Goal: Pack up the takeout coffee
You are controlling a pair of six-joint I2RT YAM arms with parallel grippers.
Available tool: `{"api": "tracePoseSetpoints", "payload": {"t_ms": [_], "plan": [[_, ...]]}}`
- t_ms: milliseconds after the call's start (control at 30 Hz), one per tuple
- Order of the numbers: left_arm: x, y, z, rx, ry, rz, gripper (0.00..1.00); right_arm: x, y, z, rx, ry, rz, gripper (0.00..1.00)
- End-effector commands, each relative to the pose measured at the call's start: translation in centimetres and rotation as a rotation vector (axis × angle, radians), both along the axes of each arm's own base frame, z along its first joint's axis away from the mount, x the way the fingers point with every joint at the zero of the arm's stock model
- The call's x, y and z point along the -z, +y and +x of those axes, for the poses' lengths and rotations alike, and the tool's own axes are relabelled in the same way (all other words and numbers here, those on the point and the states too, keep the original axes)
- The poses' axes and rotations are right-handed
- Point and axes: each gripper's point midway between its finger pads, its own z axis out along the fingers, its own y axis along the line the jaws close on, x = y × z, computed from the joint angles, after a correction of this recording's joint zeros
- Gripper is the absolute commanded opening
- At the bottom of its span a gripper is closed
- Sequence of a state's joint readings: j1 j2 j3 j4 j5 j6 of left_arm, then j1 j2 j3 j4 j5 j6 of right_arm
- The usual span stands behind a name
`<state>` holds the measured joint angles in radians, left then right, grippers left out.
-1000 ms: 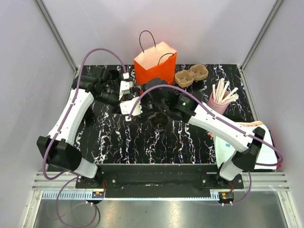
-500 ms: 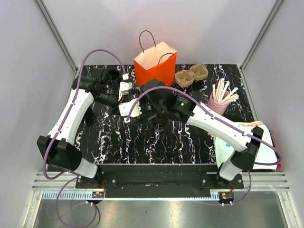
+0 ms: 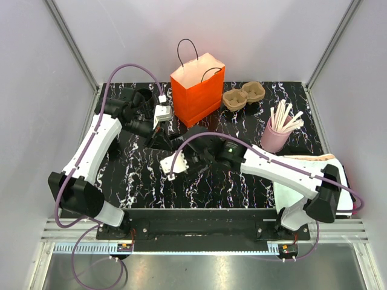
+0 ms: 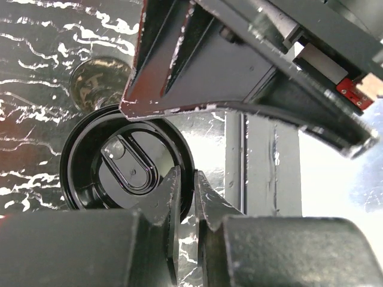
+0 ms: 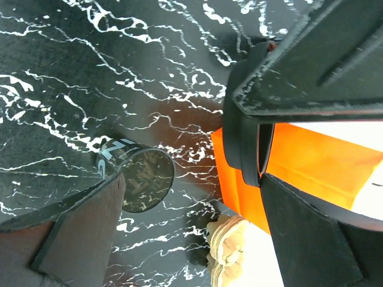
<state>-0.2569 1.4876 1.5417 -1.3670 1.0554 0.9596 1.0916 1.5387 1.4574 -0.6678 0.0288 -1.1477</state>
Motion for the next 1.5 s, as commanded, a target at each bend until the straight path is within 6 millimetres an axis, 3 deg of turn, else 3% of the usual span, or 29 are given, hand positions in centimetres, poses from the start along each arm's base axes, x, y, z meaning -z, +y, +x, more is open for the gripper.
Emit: {"api": "tracePoseSetpoints", "payload": {"t_ms": [0,233,467,900,1167,1400,1467], "plan": [[-1.1,0.4,-3.9,-0.005,0.185,-0.007,0.08,-4.0,-0.7,0.1,0.034,-0.100,0.116,1.00],[-0.6,0.4,-3.7,-0.009,0.214,0.000,0.08,-6.0,-0.5,0.5,0.074,-0.182,0.211,1.00],[-0.6,0.2,-3.6,-0.005,0.228,-0.010,0.08,-5.0,1.2,1.4,0.084,-0.186,0.221,1.00],[-0.6,0.1,-3.8,0.003,0.223,-0.021,0.08,-4.9,4.0,2.2,0.098,-0.152,0.270,0.98],[-0.6,0.1,-3.8,0.001,0.225,-0.024,0.08,-5.2,4.6,2.7,0.105,-0.157,0.276,0.84],[-0.9,0.2,-4.1,0.003,0.211,-0.029,0.09,-4.3,4.7,2.7,0.106,-0.153,0.261,0.65],[-1.1,0.2,-4.2,0.003,0.207,-0.032,0.09,-4.1,4.7,2.8,0.109,-0.155,0.257,0.55]]}}
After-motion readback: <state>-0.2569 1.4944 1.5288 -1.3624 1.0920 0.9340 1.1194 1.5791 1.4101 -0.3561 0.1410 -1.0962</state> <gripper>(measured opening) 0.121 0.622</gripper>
